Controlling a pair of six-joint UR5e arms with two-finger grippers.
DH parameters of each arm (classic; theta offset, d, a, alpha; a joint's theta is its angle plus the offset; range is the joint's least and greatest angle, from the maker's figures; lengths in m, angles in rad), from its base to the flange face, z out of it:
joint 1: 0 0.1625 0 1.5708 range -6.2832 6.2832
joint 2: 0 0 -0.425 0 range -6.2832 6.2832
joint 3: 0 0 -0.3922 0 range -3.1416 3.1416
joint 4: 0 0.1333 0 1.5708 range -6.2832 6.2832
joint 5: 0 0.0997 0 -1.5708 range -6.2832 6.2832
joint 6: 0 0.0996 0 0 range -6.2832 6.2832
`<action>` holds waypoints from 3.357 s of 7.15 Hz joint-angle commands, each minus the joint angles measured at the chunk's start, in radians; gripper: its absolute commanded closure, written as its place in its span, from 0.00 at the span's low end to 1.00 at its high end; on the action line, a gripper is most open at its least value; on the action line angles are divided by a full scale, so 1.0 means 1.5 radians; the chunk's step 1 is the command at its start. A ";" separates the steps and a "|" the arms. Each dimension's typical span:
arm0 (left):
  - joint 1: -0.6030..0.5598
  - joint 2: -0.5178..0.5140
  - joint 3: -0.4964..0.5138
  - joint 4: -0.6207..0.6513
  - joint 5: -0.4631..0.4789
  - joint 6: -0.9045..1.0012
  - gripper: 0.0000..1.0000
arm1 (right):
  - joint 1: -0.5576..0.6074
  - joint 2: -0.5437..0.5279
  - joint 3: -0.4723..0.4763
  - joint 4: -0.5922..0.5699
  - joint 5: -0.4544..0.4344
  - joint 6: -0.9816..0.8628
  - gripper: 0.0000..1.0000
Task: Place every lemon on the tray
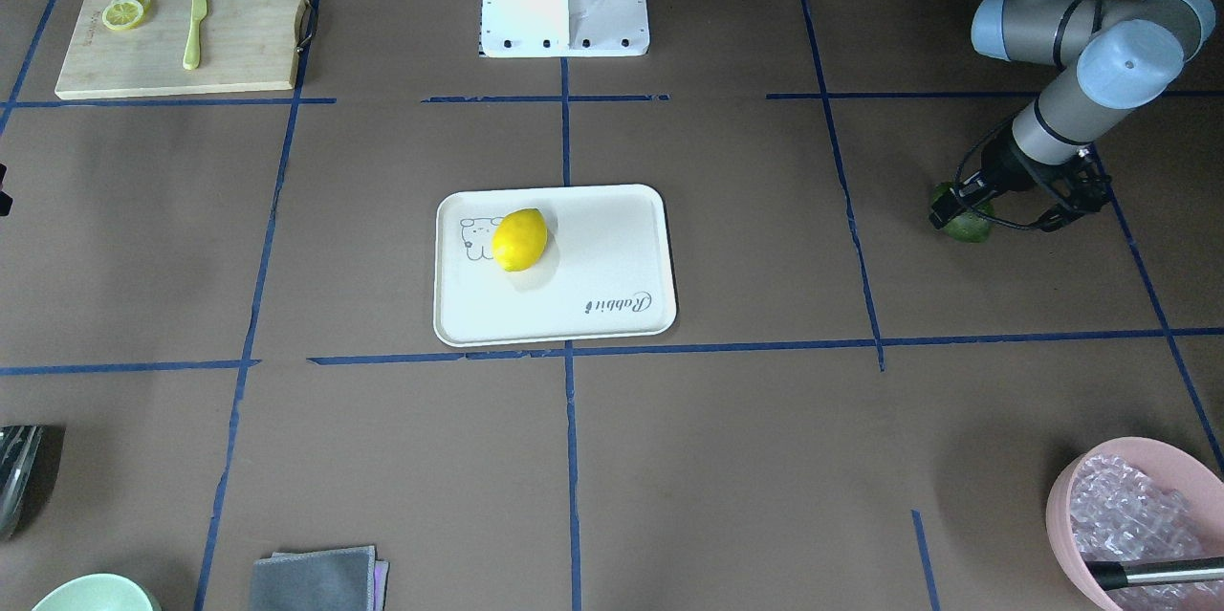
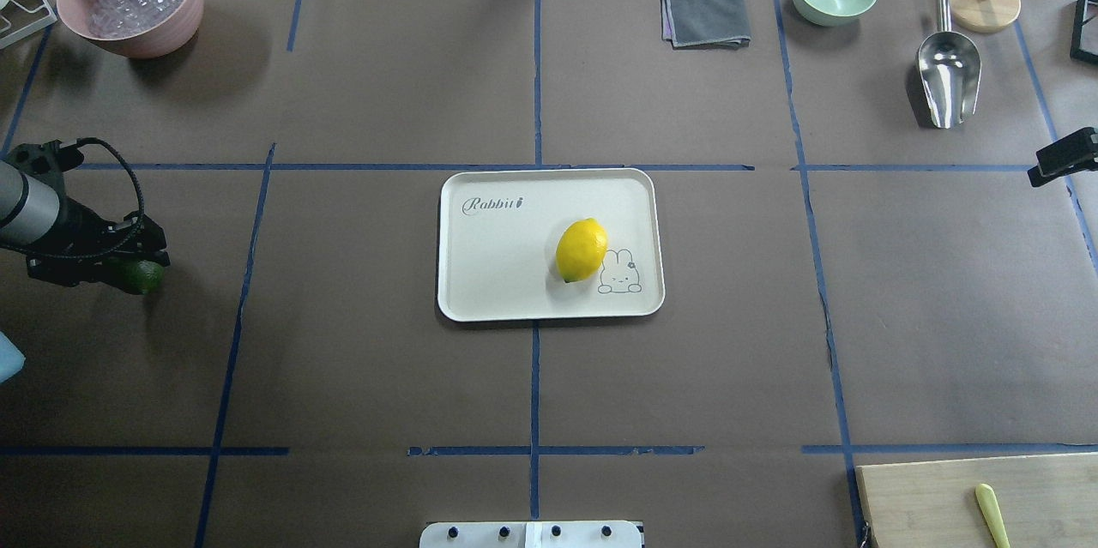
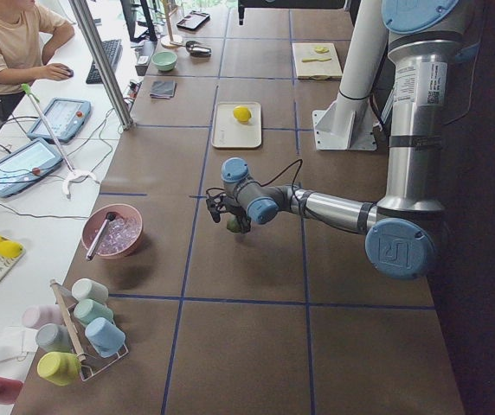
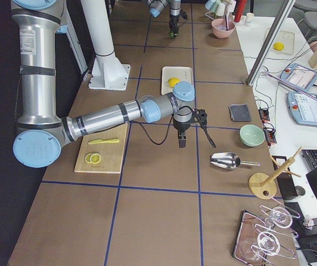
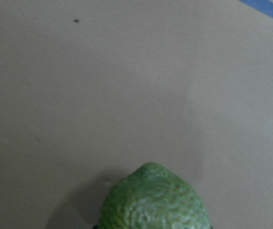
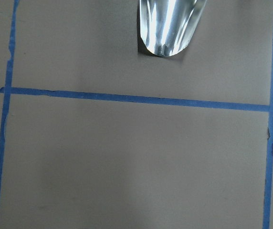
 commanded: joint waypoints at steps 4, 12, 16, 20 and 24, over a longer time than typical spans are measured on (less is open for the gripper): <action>0.140 -0.373 0.058 0.006 0.031 -0.230 0.93 | 0.000 0.001 -0.001 0.000 0.004 0.000 0.01; 0.221 -0.476 0.199 -0.002 0.171 -0.209 0.54 | 0.000 -0.004 -0.001 0.000 0.009 0.002 0.01; 0.221 -0.474 0.198 -0.003 0.172 -0.203 0.07 | 0.000 -0.004 -0.003 0.000 0.009 0.002 0.01; 0.172 -0.405 0.058 0.007 0.160 -0.203 0.00 | 0.007 -0.002 0.003 0.000 0.010 -0.004 0.01; -0.085 -0.125 -0.042 0.005 -0.073 0.150 0.00 | 0.086 -0.001 -0.020 -0.011 0.011 -0.065 0.01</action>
